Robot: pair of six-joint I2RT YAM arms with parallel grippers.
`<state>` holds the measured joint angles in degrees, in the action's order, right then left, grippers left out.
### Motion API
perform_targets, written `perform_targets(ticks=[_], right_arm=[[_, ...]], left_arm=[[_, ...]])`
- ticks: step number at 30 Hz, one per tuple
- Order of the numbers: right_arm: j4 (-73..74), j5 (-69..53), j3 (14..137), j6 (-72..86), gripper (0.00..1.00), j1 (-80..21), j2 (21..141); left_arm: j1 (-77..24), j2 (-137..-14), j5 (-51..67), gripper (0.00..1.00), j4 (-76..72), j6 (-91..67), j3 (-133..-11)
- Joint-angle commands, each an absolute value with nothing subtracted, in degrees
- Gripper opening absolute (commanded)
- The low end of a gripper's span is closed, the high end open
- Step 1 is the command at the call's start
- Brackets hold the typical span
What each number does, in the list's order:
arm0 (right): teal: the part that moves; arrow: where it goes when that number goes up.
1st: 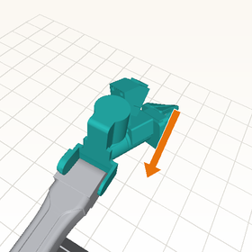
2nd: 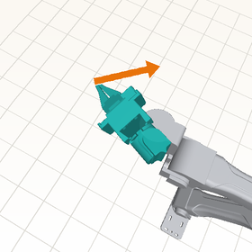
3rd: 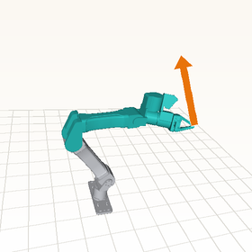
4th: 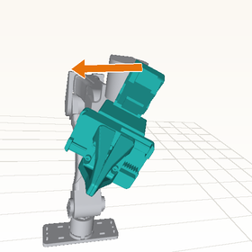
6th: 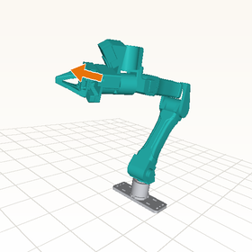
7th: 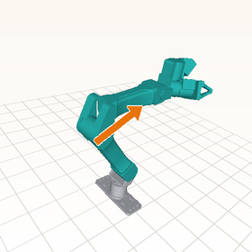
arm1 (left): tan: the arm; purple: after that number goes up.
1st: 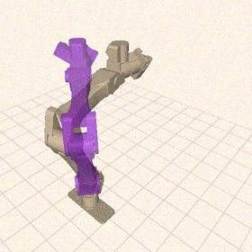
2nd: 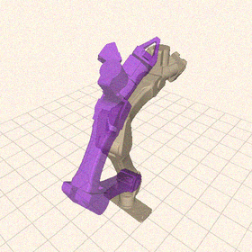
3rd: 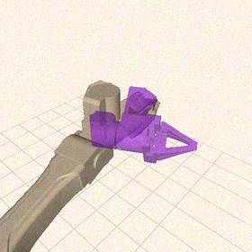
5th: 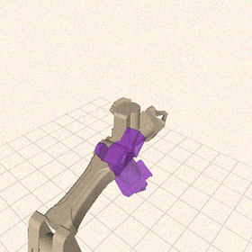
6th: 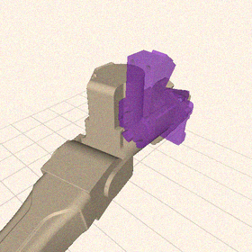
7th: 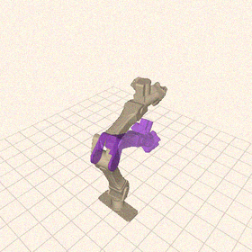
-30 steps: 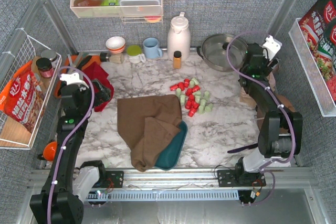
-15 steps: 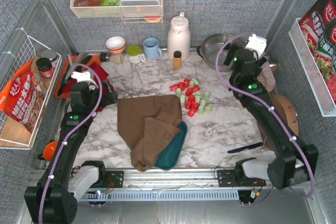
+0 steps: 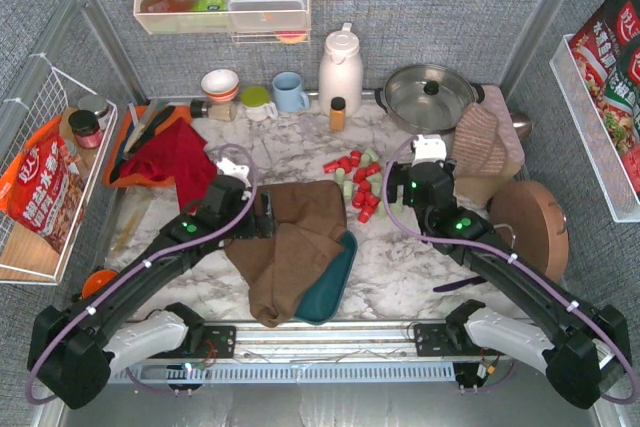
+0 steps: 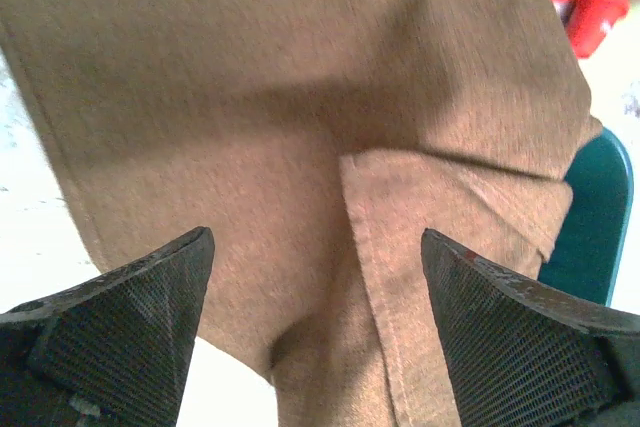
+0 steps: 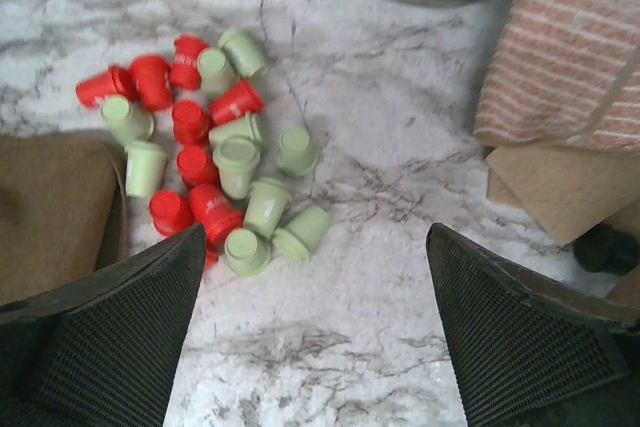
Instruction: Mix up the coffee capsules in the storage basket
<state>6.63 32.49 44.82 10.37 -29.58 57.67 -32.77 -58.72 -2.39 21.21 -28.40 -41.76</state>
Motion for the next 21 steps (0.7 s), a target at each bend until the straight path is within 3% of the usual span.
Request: perform_targets(ticks=[1, 7, 16, 21], right_arm=[[4.2, 28.5, 42.8, 11.5, 0.96, -29.9, 57.9], [4.4, 25.7, 43.6, 12.2, 0.96, -29.9, 60.3], [4.1, 25.8, 42.7, 11.8, 0.96, -29.9, 59.1], [4.1, 25.9, 42.6, 11.7, 0.96, -29.9, 59.0]], left_arm=[[-38.0, -59.9, -4.9, 0.92, 24.8, -32.2, -41.6], [-42.5, -62.8, -4.2, 0.85, 24.8, -34.6, -41.7], [-47.0, -69.2, -3.2, 0.53, 26.0, -35.9, -42.1], [-49.2, -68.6, -4.0, 0.48, 29.7, -37.5, -42.0]])
